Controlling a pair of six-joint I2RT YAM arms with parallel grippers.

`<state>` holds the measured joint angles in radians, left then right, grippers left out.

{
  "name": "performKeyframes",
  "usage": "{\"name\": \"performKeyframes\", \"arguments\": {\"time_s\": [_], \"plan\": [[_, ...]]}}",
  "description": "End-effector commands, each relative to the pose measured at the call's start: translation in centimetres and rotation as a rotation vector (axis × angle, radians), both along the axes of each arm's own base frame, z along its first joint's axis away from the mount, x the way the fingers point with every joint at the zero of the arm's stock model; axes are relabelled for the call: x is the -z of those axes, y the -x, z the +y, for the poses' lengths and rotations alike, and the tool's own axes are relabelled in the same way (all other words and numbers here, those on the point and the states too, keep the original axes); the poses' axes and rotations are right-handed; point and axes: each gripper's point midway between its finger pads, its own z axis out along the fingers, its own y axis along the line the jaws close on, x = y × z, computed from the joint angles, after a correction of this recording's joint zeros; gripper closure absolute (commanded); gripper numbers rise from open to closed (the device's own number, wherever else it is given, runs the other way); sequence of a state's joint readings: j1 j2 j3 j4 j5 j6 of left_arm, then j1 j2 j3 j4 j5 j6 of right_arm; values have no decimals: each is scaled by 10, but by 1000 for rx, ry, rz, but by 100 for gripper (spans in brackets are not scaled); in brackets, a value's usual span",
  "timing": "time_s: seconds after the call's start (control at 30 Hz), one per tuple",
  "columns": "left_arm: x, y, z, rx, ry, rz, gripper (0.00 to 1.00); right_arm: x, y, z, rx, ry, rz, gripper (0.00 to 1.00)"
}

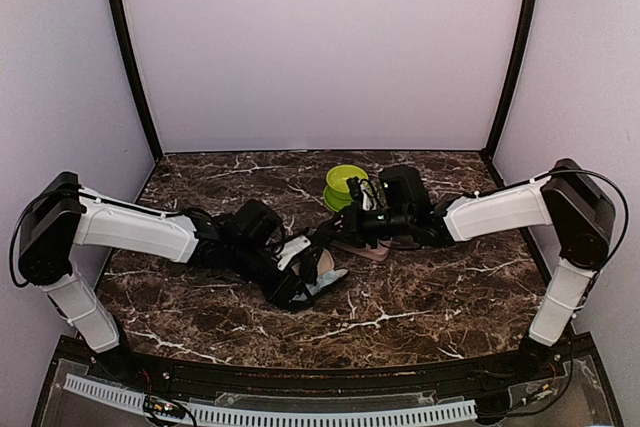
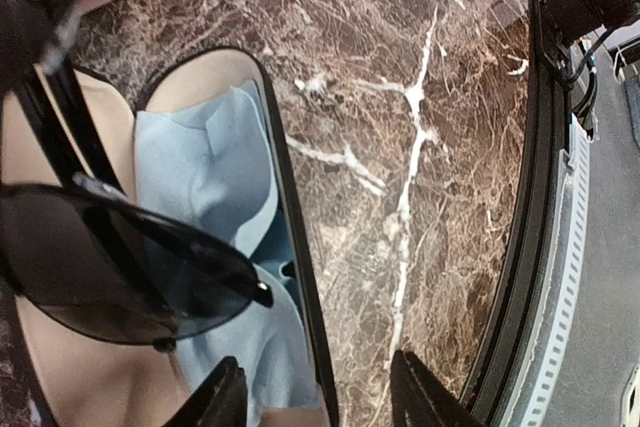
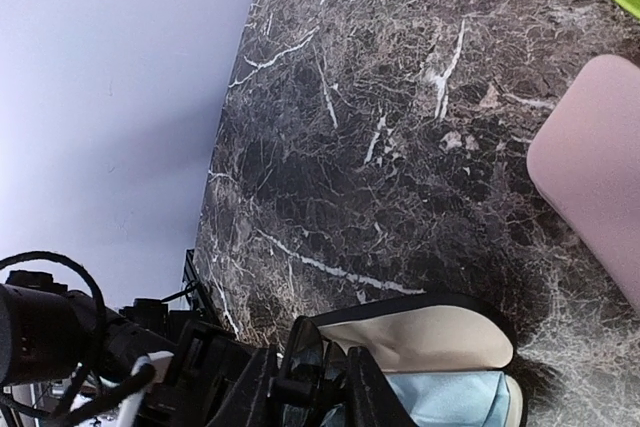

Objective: Organize the sunglasses
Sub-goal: Place the sunglasses in the sunglasses case.

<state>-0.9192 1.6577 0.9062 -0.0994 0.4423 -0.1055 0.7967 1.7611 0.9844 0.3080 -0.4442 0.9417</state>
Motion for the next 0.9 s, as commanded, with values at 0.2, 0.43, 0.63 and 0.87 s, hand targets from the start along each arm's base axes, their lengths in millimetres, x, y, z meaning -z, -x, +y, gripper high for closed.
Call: {"name": "performKeyframes", "arguments": {"time_s": [0.2,0.43,0.63,0.87], "plan": [[-26,-5,16,-58,2,-97,47,-11,0,6,77,-96,14,77],[-55,-13,40,-167,10,-196,46,-3,10,15,66,-108,42,77],[-82,-35,52,-277,9,-316,44,12,23,15,82,-87,103,77],[-82,-46,50,-301,-10,-341,42,32,34,18,61,-78,110,77]]}}
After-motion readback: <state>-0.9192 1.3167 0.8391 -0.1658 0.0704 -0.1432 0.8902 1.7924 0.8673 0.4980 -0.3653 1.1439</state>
